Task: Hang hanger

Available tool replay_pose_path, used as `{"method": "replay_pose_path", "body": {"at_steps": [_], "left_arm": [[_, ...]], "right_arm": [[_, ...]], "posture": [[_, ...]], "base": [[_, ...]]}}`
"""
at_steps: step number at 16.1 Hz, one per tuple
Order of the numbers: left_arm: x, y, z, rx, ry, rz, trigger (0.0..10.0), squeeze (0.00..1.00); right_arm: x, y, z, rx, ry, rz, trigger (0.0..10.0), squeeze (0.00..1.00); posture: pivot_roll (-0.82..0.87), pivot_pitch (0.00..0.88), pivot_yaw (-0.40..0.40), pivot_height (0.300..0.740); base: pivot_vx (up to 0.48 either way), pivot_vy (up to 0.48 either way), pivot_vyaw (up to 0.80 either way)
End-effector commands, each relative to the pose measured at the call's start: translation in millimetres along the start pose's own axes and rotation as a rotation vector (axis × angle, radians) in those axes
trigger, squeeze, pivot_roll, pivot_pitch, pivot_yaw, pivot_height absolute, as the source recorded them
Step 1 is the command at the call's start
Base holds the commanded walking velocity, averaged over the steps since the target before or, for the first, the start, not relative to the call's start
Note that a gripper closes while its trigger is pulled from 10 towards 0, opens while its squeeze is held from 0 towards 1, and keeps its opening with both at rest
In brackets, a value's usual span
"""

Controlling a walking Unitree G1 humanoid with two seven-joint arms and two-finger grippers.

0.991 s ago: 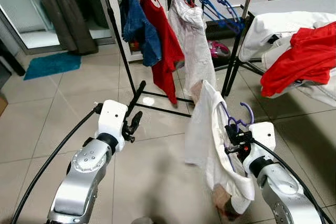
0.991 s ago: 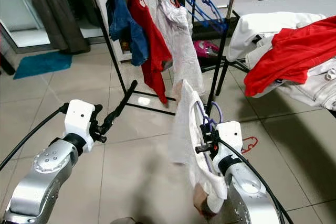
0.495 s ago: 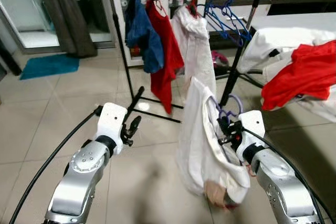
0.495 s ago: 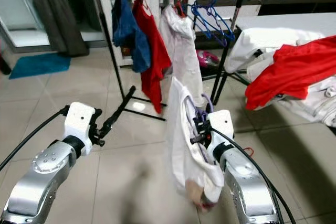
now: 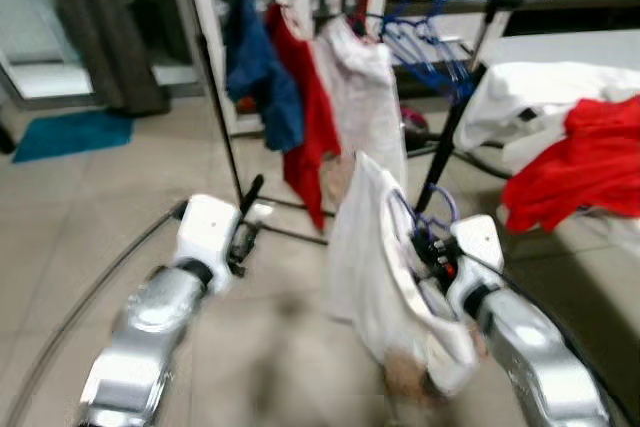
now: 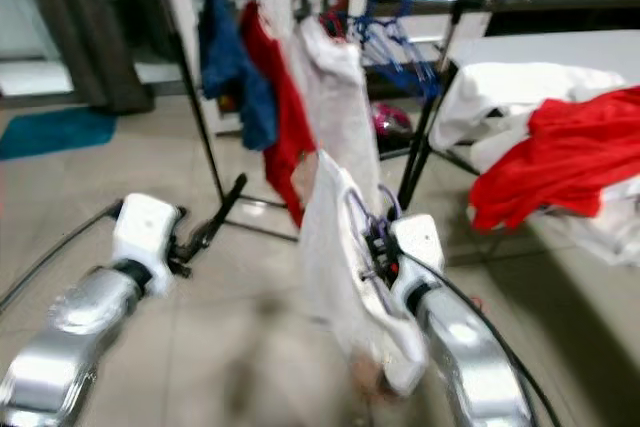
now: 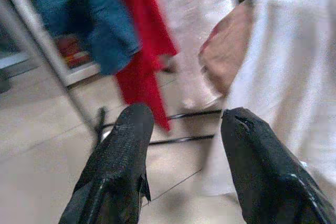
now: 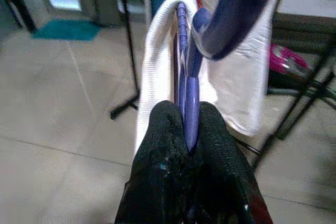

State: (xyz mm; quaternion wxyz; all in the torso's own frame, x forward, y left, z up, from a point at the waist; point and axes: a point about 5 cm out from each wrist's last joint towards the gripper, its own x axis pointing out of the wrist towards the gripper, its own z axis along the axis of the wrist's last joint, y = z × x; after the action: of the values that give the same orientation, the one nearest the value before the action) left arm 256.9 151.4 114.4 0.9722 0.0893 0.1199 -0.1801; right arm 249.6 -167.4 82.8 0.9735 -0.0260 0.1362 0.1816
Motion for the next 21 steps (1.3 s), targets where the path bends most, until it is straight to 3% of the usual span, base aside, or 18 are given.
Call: {"method": "replay_pose_path", "body": {"at_steps": [1, 6, 12, 13, 14, 17, 18, 21], "left_arm": [[-3.5, 8.5, 3, 0.019, -0.005, 0.028, 10.0, 0.00], [-0.9, 3.9, 4, 0.025, -0.013, 0.019, 10.0, 0.00], [0.1, 0.0, 8, 0.089, -0.009, -0.048, 10.0, 0.00], [-1.3, 0.2, 11, 0.060, -0.021, -0.084, 10.0, 0.00], [-2.2, 2.2, 15, 0.033, -0.039, -0.106, 10.0, 1.00], [-1.9, 14.8, 27, 0.103, -0.086, -0.131, 10.0, 1.00], [-3.8, 22.4, 28, 0.160, -0.075, -0.157, 10.0, 1.00], [-5.6, 38.6, 29, 0.215, -0.059, -0.171, 10.0, 1.00]], "right_arm": [[4.3, 4.4, 14, -0.015, -0.066, 0.009, 10.0, 0.00], [8.8, 9.8, 23, -0.109, -0.078, 0.118, 10.0, 0.00], [1.1, 9.0, 22, -0.079, -0.077, 0.207, 10.0, 0.00], [1.6, 6.1, 25, -0.100, -0.078, 0.214, 10.0, 0.00], [2.4, 3.8, 30, -0.122, -0.082, 0.228, 10.0, 0.00], [2.9, -2.8, 43, -0.175, -0.082, 0.298, 10.0, 0.00], [2.2, -6.8, 50, -0.189, -0.082, 0.340, 10.0, 0.00], [-0.8, -13.8, 57, -0.250, -0.055, 0.433, 10.0, 0.00]], "posture": [[0.04, 0.000, 0.011, 0.740], [0.04, 0.000, 0.002, 0.740], [0.05, 0.000, 0.021, 0.740], [0.05, 0.000, 0.022, 0.740], [0.05, 0.000, 0.020, 0.740], [0.06, 0.000, 0.004, 0.740], [0.06, 0.000, -0.007, 0.740], [0.06, 0.000, -0.018, 0.740]], "base": [[0.368, 0.000, 0.00], [0.337, 0.000, 0.64], [0.106, 0.000, 0.22], [0.000, 0.000, 0.00], [0.000, 0.000, 0.00], [0.000, 0.000, 0.00], [0.000, 0.000, 0.00], [0.000, 0.000, 0.00]]}}
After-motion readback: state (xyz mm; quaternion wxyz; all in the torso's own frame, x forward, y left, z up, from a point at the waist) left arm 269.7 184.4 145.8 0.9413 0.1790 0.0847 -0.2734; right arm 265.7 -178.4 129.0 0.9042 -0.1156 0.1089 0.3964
